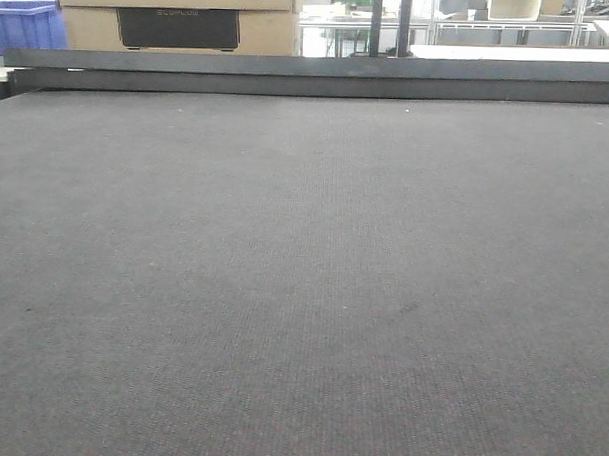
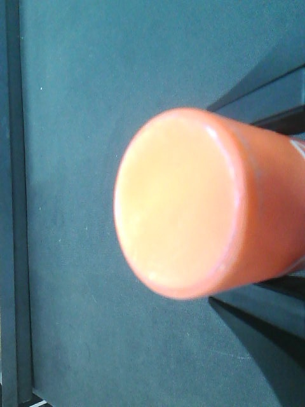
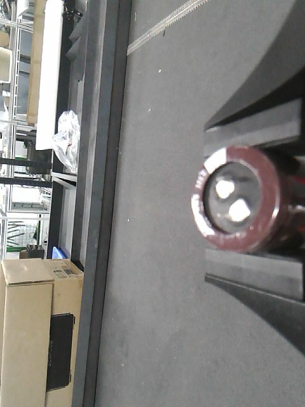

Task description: Place cylindrical capacitor in blue bin on shelf

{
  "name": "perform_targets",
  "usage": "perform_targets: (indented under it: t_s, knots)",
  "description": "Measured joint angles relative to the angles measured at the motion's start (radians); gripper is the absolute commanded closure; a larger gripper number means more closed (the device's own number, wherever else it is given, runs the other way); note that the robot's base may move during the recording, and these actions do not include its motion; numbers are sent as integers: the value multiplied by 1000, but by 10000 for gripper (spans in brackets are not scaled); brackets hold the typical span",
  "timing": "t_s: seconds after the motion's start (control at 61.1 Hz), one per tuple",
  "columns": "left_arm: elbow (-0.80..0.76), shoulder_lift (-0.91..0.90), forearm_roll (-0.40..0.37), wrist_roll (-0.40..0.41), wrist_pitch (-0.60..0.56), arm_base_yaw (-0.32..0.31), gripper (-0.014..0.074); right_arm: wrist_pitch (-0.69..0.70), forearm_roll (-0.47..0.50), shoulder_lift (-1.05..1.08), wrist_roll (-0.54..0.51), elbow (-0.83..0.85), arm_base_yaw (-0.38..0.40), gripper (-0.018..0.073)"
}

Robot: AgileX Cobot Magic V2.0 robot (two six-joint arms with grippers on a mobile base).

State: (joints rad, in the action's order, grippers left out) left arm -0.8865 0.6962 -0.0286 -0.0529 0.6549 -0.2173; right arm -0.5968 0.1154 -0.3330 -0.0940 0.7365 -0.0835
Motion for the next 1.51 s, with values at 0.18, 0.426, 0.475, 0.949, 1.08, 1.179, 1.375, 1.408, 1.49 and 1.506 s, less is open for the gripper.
perform_targets:
  t_s: [0.18,0.426,0.475,0.949,1.08,1.179,1.375,1.408,1.49,1.506]
  knots:
    - [0,0,0,0,0,0,707,0,0,0,0,0,0,691]
    - [0,0,0,0,0,0,707,0,0,0,0,0,0,691]
    - [0,0,0,0,0,0,707,0,0,0,0,0,0,691]
    - [0,0,0,0,0,0,707,0,0,0,0,0,0,691]
    - [0,0,0,0,0,0,707,0,0,0,0,0,0,691]
    - [0,0,2,0,0,0,707,0,0,0,0,0,0,691]
    - [0,0,2,0,0,0,707,0,0,0,0,0,0,691]
    - [0,0,2,0,0,0,707,0,0,0,0,0,0,691]
    - [0,0,2,0,0,0,707,0,0,0,0,0,0,691]
    - [0,0,2,0,0,0,707,0,0,0,0,0,0,691]
